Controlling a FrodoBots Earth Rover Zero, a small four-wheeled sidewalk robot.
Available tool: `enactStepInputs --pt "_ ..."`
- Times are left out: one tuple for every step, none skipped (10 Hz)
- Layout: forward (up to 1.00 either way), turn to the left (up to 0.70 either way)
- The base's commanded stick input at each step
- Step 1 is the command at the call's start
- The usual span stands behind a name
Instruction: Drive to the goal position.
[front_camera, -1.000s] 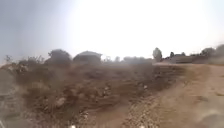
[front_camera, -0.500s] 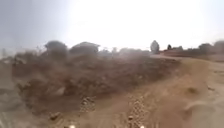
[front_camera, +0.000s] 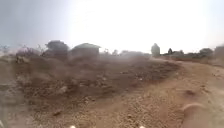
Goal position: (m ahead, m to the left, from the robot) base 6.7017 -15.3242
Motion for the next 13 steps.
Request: enactStepInputs --pt "0.0 -0.45" --pt "0.0 -0.45" --pt "0.0 -0.45" --pt "0.0 -0.45" --pt "0.0 -0.45" --pt "0.0 -0.45" --pt "0.0 -0.45" --pt "0.0 -0.45" --pt "0.0 -0.45" --pt "0.0 -0.45" --pt "0.0 -0.45" --pt "0.07 -0.38" --pt "0.25 -0.2"
